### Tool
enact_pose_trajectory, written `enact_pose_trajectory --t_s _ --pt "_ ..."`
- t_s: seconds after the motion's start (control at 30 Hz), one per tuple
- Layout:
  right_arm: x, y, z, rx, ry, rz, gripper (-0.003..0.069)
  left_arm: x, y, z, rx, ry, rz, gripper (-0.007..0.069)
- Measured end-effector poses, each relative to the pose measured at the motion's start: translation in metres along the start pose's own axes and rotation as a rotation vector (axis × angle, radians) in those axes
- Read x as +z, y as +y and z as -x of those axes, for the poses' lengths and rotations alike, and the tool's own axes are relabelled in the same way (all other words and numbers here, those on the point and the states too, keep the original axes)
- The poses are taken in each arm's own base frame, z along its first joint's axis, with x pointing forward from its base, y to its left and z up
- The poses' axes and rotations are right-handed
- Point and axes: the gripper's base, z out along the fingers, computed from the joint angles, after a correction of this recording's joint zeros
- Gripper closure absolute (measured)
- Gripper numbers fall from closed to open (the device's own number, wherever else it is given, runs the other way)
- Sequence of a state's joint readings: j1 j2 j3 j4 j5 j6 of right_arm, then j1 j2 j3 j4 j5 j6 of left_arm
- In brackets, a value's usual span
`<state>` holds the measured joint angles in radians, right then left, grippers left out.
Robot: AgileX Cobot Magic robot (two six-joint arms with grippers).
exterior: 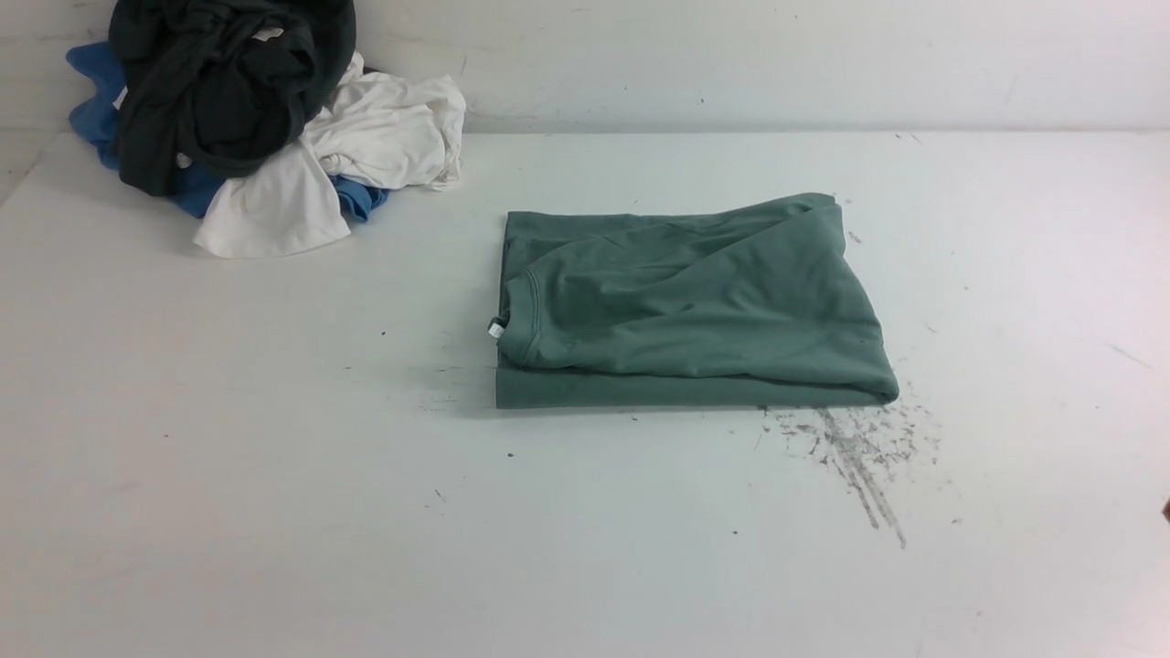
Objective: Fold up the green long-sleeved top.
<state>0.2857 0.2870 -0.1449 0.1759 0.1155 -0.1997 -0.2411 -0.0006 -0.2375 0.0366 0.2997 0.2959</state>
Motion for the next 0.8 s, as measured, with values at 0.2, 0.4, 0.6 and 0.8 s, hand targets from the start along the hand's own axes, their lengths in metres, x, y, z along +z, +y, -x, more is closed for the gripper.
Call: enact_pose_trajectory --t_s 0.2,0.4,0.6,0.8 --pt "-0.003 0.001 -0.007 -0.006 0.047 0.011 0.0673 0.000 0.000 0.000 0.000 0.000 0.000 0.0631" --pt "-0.018 -0.002 -0.035 -0.001 0.016 -0.060 0.0673 0.000 0.000 0.000 0.000 0.000 0.000 0.0631" --pt "-0.023 -0.004 -0.058 0.009 0.078 -0.134 0.0673 0.000 0.000 0.000 0.000 0.000 0.000 0.0631" --pt "-0.023 -0.004 -0.062 0.012 0.120 -0.144 0.0673 0.000 0.000 0.000 0.000 0.000 0.000 0.0631"
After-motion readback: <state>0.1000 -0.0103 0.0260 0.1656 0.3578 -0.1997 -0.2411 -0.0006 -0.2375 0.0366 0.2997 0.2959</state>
